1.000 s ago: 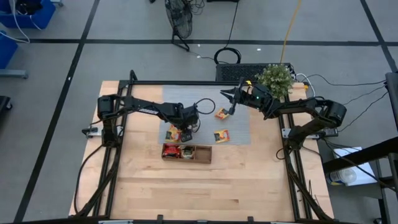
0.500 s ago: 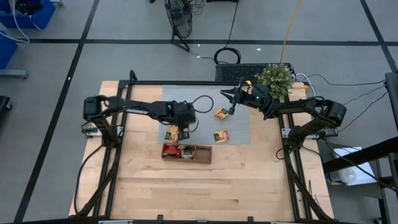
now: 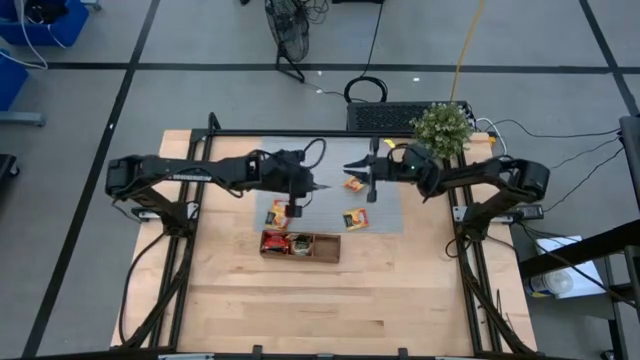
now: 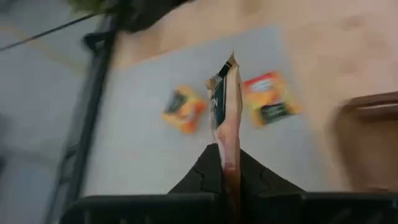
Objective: Pick & Place Tea
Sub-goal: Put the brown tea bag into the middle section of the wooden organizer
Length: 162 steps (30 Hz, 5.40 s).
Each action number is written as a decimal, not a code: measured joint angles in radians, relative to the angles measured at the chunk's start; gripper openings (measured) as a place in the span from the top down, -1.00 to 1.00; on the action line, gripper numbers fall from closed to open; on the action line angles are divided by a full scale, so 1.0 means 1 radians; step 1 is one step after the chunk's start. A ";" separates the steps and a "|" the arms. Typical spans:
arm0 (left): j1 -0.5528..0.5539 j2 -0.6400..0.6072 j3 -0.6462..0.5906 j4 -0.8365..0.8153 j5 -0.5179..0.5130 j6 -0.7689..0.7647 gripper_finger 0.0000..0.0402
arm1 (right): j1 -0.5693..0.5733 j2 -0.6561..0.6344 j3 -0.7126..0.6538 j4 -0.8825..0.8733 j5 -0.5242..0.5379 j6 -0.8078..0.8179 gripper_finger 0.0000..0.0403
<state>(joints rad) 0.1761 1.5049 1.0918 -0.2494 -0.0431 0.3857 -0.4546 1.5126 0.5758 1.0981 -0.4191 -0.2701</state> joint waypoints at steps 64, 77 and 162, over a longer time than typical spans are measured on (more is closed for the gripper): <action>0.122 -0.018 -0.146 0.408 0.389 -0.044 0.90 | 0.170 0.184 0.087 0.201 0.077 0.088 0.99; 0.120 -0.086 -0.147 0.257 0.088 -0.314 0.52 | 0.208 -0.057 0.166 -0.568 0.229 0.009 1.00; -0.630 -0.135 -0.586 0.803 -0.397 -0.531 1.00 | 0.247 -0.067 0.168 -0.632 0.314 0.014 1.00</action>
<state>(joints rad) -0.4539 1.3697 0.5056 0.5537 -0.4397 -0.1454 -0.2077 1.4456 0.7438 0.4665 -0.1047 -0.2560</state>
